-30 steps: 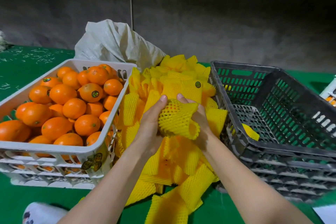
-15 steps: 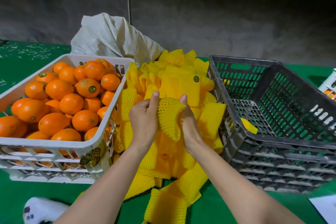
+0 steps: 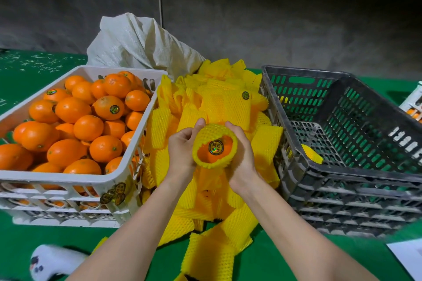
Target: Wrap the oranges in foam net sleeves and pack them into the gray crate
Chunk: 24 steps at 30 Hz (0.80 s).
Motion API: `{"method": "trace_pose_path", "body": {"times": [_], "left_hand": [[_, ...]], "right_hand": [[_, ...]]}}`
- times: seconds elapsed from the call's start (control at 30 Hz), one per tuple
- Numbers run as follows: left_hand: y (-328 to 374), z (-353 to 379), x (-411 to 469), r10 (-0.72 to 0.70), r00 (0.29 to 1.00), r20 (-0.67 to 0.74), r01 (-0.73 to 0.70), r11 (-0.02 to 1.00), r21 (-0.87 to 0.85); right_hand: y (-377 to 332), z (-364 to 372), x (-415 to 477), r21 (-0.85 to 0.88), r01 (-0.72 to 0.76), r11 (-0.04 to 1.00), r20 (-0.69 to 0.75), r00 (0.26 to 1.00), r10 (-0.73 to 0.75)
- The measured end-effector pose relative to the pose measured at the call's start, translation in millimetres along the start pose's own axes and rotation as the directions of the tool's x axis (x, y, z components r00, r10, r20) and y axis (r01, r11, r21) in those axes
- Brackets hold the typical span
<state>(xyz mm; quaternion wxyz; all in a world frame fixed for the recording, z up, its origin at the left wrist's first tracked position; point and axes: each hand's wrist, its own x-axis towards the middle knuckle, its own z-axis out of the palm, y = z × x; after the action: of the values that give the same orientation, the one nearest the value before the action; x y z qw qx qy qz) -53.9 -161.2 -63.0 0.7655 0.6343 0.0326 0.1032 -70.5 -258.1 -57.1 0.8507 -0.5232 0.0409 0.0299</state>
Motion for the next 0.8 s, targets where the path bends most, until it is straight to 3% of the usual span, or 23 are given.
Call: {"method": "trace_pose_path", "body": {"times": [0.1,0.2,0.27,0.3,0.37,0.5,0.6,0.73,0.8], "left_hand": [[13,-9,1,-0.208,0.973,0.098,0.198,0.975,0.104],[25,-16,-2,-0.364,0.833,0.417,0.387,0.921,0.031],[29,-13,-3,-0.42,0.732,0.536,0.514,0.857,-0.03],[29,-11,-3,-0.428,0.719,0.547,0.528,0.849,-0.029],[27,-9,-3,-0.393,0.75,0.532,0.479,0.878,-0.026],[28,-6,-3,-0.315,0.861,0.399,0.388,0.914,-0.115],[28,-3,-5,-0.229,0.908,0.351,0.299,0.94,-0.161],[34,4,-10,-0.125,0.858,0.498,0.221,0.965,-0.14],[37,8,-8,-0.101,0.87,0.483,0.166,0.982,-0.094]], "right_hand": [[-9,-2,-4,-0.228,0.116,0.967,-0.028,0.992,-0.125],[-15,-6,-3,-0.474,0.302,0.827,0.017,0.942,-0.334],[-15,-6,-4,-0.574,0.382,0.725,0.091,0.909,-0.407],[-15,-7,-4,-0.596,0.412,0.689,0.126,0.896,-0.426],[-15,-8,-6,-0.605,0.448,0.658,0.184,0.883,-0.432],[-12,-17,-5,-0.477,0.4,0.782,0.211,0.917,-0.34],[-7,-14,-10,-0.481,0.428,0.765,0.307,0.9,-0.311],[-19,-15,-4,-0.454,0.438,0.776,0.251,0.899,-0.36],[-40,-16,-3,-0.494,0.477,0.727,0.235,0.878,-0.417]]}}
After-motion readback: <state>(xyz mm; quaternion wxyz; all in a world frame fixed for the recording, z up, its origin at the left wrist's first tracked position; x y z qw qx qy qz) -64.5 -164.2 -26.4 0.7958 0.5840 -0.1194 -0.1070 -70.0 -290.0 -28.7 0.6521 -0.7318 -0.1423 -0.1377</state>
